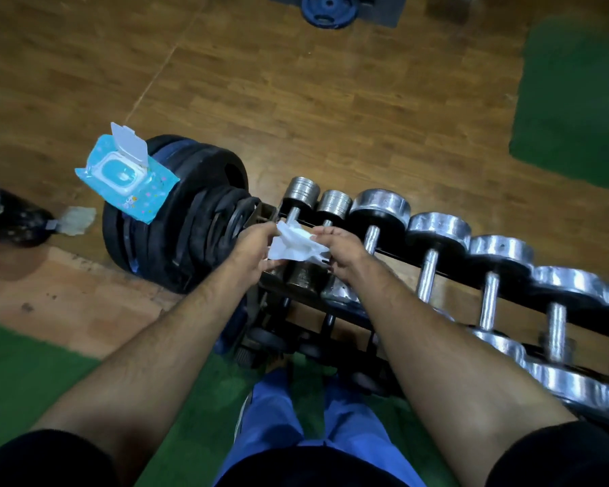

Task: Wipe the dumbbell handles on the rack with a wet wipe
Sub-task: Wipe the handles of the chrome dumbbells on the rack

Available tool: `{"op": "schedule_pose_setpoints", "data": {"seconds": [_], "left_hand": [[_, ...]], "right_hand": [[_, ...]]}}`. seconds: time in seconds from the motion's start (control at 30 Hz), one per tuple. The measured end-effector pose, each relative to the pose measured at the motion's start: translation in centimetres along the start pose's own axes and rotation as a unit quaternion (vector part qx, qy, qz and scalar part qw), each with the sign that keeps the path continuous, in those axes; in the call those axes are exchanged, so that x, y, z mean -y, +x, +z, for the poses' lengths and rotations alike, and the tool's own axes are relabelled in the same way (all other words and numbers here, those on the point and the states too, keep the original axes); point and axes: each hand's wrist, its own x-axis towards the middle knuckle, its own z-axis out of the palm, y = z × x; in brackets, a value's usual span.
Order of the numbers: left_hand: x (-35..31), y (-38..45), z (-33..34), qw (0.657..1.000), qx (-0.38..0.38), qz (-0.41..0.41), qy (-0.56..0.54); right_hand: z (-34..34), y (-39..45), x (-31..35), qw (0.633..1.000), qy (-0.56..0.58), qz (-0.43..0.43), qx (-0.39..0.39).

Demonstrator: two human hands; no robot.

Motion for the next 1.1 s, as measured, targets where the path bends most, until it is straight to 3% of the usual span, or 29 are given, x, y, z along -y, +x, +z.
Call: {"op": "schedule_pose_setpoints", "data": {"seconds": [0.1,0.23,0.37,0.5,0.67,0.73,0.83,0.93,1.1], "left_hand": [[0.3,-0.8,1.3,0.999,0.000,-0.036,-0.038],[0.8,-0.8,3.1,0.994,-0.096,0.047,-0.012],[0.6,-0.5,3.3,0.990,-0.113,0.080,-0.027],[0.8,0.7,2.8,0.985,-0.149,0.085,-0.005],[1.2,2.5,2.5,0.980,-0.177,0.094,0.000],[1.3,2.7,2.0,0.963,-0.221,0.124,0.093],[1.4,2.7,1.0,0.922,-0.259,0.171,0.234],[2.3,3.4,0.4,0.902,-0.231,0.221,0.290],[3.2,4.9,0.2,0.856,-0.218,0.275,0.379]], "right_hand": [[-0.8,0.5,0.1,0.998,-0.015,-0.040,0.036],[-1.0,1.3,-0.1,0.987,-0.122,-0.038,0.094],[-1.2,1.4,0.5,0.966,-0.215,0.006,0.143],[-0.7,2.3,1.1,0.984,-0.136,-0.029,0.114],[0.8,2.8,1.6,0.986,-0.083,-0.025,0.143],[1.1,3.2,2.0,0.990,-0.074,-0.008,0.117],[1.2,4.9,1.6,0.985,-0.158,-0.061,-0.019],[1.5,6.2,1.2,0.925,-0.323,-0.186,-0.074],[3.0,7.0,1.4,0.750,-0.547,-0.366,-0.070]]}}
